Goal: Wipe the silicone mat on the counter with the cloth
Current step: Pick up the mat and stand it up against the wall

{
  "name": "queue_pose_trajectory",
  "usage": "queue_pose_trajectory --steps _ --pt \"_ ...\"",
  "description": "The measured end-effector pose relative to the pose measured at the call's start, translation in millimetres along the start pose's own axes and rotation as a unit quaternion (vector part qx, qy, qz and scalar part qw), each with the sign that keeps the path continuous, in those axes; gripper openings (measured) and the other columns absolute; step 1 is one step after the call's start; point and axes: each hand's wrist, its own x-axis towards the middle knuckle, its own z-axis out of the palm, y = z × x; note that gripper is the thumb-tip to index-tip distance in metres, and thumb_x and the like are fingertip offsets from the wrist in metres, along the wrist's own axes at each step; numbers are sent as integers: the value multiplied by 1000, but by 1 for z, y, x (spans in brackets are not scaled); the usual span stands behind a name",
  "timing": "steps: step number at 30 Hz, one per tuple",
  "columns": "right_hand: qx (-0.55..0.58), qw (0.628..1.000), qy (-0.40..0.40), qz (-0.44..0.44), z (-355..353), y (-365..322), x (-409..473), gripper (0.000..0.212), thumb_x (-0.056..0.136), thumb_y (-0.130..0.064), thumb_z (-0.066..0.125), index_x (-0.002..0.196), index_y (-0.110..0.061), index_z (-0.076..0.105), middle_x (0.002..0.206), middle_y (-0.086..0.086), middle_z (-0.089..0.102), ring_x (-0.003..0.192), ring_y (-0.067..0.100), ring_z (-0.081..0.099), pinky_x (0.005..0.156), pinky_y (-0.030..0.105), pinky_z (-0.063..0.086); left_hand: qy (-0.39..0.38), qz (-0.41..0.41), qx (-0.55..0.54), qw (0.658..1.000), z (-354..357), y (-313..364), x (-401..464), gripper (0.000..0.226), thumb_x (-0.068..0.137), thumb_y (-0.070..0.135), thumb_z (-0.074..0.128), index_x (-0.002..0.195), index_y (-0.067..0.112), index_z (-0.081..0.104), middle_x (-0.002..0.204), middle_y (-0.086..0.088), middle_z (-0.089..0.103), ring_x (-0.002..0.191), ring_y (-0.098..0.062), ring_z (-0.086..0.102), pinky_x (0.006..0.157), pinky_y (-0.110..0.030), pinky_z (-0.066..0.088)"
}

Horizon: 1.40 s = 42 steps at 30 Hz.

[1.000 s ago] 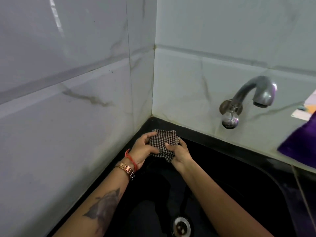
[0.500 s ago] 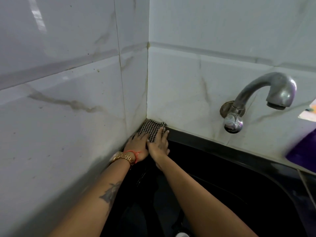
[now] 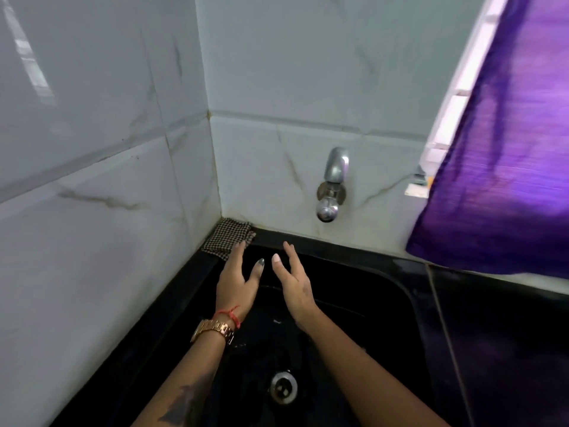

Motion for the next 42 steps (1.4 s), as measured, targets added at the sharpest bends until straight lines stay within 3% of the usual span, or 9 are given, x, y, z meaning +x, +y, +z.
queue_pose_trajectory --steps 3,8,15,18,25,31,36,39,42 --pt "36 999 28 1 -37 -16 -41 55 95 -42 44 146 -30 27 155 -6 25 142 13 23 108 26 21 12 -1 -41 999 14 37 -41 61 89 36 53 143 23 29 152 0 28 140 -16 27 112 -34 24" --pt "71 995 63 -15 -111 -26 -118 53 94 -43 47 144 -32 33 151 -5 34 139 11 30 110 26 24 11 19 -104 994 49 105 -119 57 89 36 55 140 24 34 149 1 34 136 -17 34 113 -44 31" --pt "109 985 127 -46 -234 -27 -237 44 96 -36 46 139 -26 41 135 -5 47 123 6 44 101 24 30 -26 60 -161 985 121 201 -238 53 88 32 57 137 22 39 143 0 43 128 -15 42 107 -33 36" --pt "107 979 165 -55 -285 -30 -288 42 96 -37 45 136 -26 44 123 -12 49 114 1 45 104 27 33 -48 73 -181 980 151 237 -285 52 88 29 56 137 21 39 143 0 43 126 -14 43 99 -26 36" --pt "125 957 254 -64 -382 -38 -378 39 97 -36 41 134 -23 45 122 -14 47 119 7 43 109 35 32 -98 102 -201 969 212 303 -373 50 87 35 57 134 25 44 139 2 47 120 -12 47 91 -23 36" --pt "145 932 326 -62 -450 -31 -424 27 98 -39 37 123 -34 46 127 -15 44 131 16 40 111 44 30 -136 111 -211 962 260 336 -407 48 87 35 58 131 21 47 136 -1 50 119 -16 50 90 -25 39" --pt "155 910 382 -52 -497 -15 -442 22 98 -39 37 116 -35 48 140 -8 43 133 17 38 112 44 28 -160 97 -170 967 300 342 -416 49 87 37 57 131 21 46 138 -2 49 123 -19 48 103 -40 41" --pt "158 890 425 -35 -525 1 -448 30 97 -38 39 125 -30 49 126 -9 47 130 18 41 108 41 30 -176 80 -118 974 320 335 -420 48 89 36 54 133 20 43 140 -4 44 126 -22 45 102 -41 42" --pt "174 858 483 -19 -552 18 -456 28 98 -39 39 122 -31 49 126 -7 48 128 21 43 104 40 34 -190 64 -66 977 337 320 -417 50 89 35 53 135 17 41 143 -6 41 128 -25 43 100 -40 39"
